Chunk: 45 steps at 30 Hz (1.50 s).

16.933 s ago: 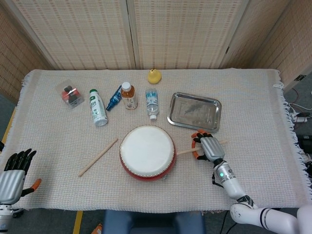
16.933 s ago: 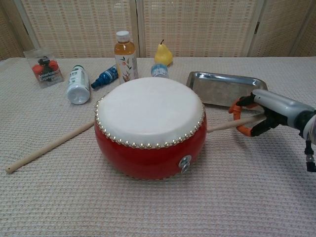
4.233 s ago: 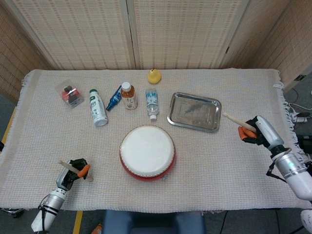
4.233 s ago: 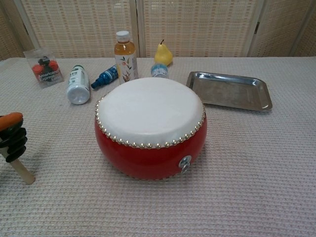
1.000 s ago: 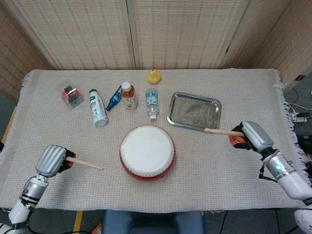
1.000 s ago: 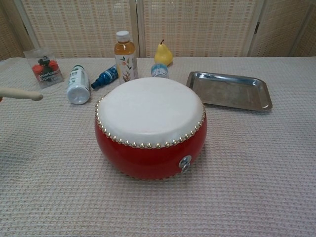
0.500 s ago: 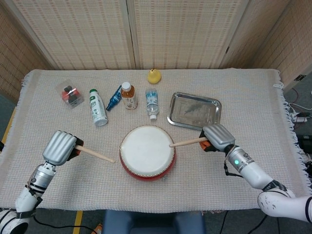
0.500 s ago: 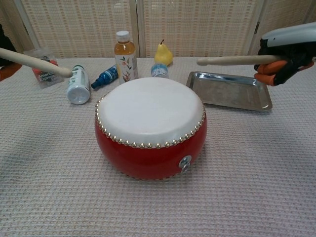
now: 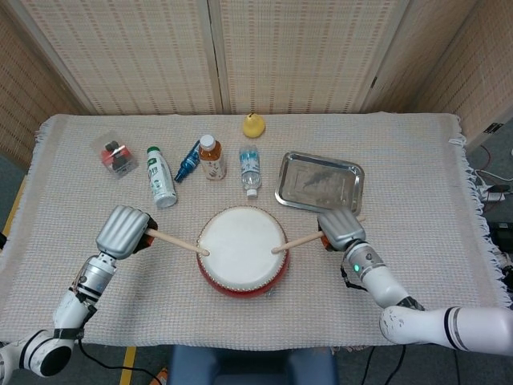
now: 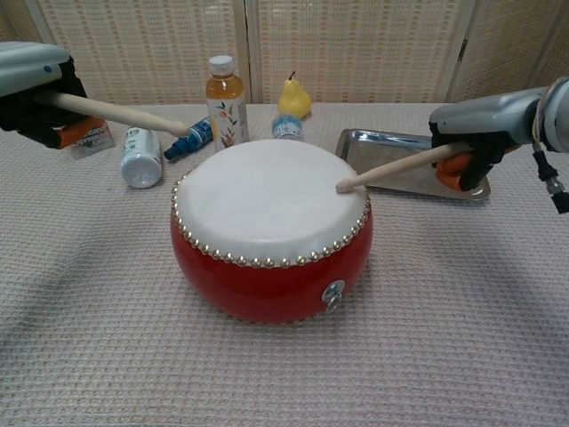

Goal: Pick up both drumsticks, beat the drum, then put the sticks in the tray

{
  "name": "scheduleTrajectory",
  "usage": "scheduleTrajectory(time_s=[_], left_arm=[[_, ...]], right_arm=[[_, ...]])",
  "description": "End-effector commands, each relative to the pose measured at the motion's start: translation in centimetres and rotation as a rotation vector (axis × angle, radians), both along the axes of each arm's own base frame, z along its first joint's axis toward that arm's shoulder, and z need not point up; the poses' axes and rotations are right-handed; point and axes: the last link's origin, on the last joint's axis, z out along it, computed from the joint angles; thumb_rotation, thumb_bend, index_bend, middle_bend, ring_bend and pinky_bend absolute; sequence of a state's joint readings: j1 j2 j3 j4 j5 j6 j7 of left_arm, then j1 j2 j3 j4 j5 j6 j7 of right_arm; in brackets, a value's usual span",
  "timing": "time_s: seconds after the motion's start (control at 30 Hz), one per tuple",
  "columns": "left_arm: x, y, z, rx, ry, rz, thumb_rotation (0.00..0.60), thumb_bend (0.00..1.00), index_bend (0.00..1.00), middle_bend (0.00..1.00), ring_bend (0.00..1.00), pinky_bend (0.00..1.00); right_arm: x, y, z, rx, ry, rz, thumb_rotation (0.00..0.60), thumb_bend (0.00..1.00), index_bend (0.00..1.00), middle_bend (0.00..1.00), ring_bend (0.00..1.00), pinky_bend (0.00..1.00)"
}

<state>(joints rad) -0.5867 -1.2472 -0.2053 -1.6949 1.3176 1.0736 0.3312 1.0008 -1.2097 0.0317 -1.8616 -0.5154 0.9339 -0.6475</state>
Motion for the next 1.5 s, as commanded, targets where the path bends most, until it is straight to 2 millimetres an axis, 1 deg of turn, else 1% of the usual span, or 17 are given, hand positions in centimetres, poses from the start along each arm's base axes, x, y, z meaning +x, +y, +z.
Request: scheduleTrajectory(time_s=[0.03, 0.13, 0.23, 0.37, 0.43, 0.53, 0.67, 0.7, 0.8, 0.9, 0.97, 1.03, 1.17, 1.27, 1.33, 1.43, 1.5], left_arm=[[0.6, 0.4, -1.6, -0.022, 0.008, 0.013, 0.6, 0.88, 1.0, 1.0, 1.0, 1.0], [0.9, 0.5, -3.8, -0.041, 0.033, 0.025, 0.6, 0.88, 1.0, 1.0, 1.0, 1.0], [1.3, 0.3, -5.8, -0.064, 0.062, 0.03, 0.6, 0.88, 1.0, 1.0, 1.0, 1.0], [1.6, 0.4, -8.2, -0.077, 0.135, 0.037, 0.6, 0.87, 1.0, 1.0, 1.0, 1.0], [1.5, 0.5, -8.6, -0.065, 0.179, 0.041, 0.6, 0.87, 1.0, 1.0, 1.0, 1.0], [1.7, 0.6, -8.2, -0.046, 0.177, 0.065, 0.6, 0.87, 1.0, 1.0, 1.0, 1.0], [2.2, 0.4, -6.1, -0.004, 0.09, 0.083, 0.6, 0.87, 1.0, 1.0, 1.0, 1.0], [2.4, 0.2, -5.3, 0.01, 0.054, 0.086, 0.6, 0.87, 1.0, 1.0, 1.0, 1.0], [2.7, -0.1, -3.9, 0.021, 0.006, 0.083, 0.6, 0.86, 1.0, 1.0, 1.0, 1.0], [3.0, -0.1, -3.5, 0.02, -0.02, 0.081, 0.6, 0.86, 1.0, 1.0, 1.0, 1.0], [3.0, -0.1, -3.7, 0.01, -0.021, 0.079, 0.6, 0.86, 1.0, 1.0, 1.0, 1.0], [3.0, -0.1, -4.3, -0.004, -0.008, 0.078, 0.6, 0.86, 1.0, 1.0, 1.0, 1.0], [2.6, -0.1, -6.4, -0.038, 0.047, 0.077, 0.6, 0.86, 1.0, 1.0, 1.0, 1.0], [2.2, -0.1, -8.2, -0.062, 0.114, 0.07, 0.6, 0.86, 1.0, 1.0, 1.0, 1.0], [2.1, -0.1, -8.8, -0.061, 0.154, 0.064, 0.6, 0.86, 1.0, 1.0, 1.0, 1.0], [2.4, 0.0, -8.3, -0.028, 0.139, 0.066, 0.6, 0.86, 1.0, 1.0, 1.0, 1.0], [2.7, 0.1, -7.0, 0.003, 0.1, 0.067, 0.6, 0.86, 1.0, 1.0, 1.0, 1.0]], right_arm=[[2.2, 0.1, 1.1, -0.027, -0.122, 0.002, 0.6, 0.78, 1.0, 1.0, 1.0, 1.0], [3.6, 0.3, 2.8, -0.054, -0.216, 0.028, 0.6, 0.78, 1.0, 1.0, 1.0, 1.0], [4.3, 0.4, 3.8, -0.065, -0.257, 0.046, 0.6, 0.78, 1.0, 1.0, 1.0, 1.0], [4.5, 0.5, 4.0, -0.058, -0.264, 0.054, 0.6, 0.78, 1.0, 1.0, 1.0, 1.0], [4.3, 0.5, 3.6, -0.051, -0.253, 0.051, 0.6, 0.78, 1.0, 1.0, 1.0, 1.0], [3.7, 0.4, 2.8, -0.036, -0.216, 0.043, 0.6, 0.78, 1.0, 1.0, 1.0, 1.0], [2.6, 0.3, 1.4, -0.011, -0.142, 0.031, 0.6, 0.78, 1.0, 1.0, 1.0, 1.0], [2.2, 0.3, 0.9, 0.001, -0.111, 0.026, 0.6, 0.78, 1.0, 1.0, 1.0, 1.0], [1.4, 0.2, -0.3, 0.021, -0.042, 0.019, 0.6, 0.78, 1.0, 1.0, 1.0, 1.0], [0.7, 0.2, -1.1, 0.026, 0.035, 0.018, 0.6, 0.78, 1.0, 1.0, 1.0, 1.0], [1.1, 0.2, -1.3, 0.014, 0.021, 0.018, 0.6, 0.78, 1.0, 1.0, 1.0, 1.0], [2.0, 0.3, -1.0, -0.003, -0.046, 0.019, 0.6, 0.78, 1.0, 1.0, 1.0, 1.0], [4.4, 0.6, 1.5, -0.047, -0.225, 0.054, 0.6, 0.78, 1.0, 1.0, 1.0, 1.0], [5.4, 0.9, 3.2, -0.069, -0.281, 0.082, 0.6, 0.78, 1.0, 1.0, 1.0, 1.0], [5.6, 0.9, 3.9, -0.077, -0.3, 0.089, 0.6, 0.78, 1.0, 1.0, 1.0, 1.0], [5.4, 0.7, 4.1, -0.076, -0.295, 0.086, 0.6, 0.78, 1.0, 1.0, 1.0, 1.0], [4.7, 0.5, 3.3, -0.058, -0.26, 0.072, 0.6, 0.78, 1.0, 1.0, 1.0, 1.0]])
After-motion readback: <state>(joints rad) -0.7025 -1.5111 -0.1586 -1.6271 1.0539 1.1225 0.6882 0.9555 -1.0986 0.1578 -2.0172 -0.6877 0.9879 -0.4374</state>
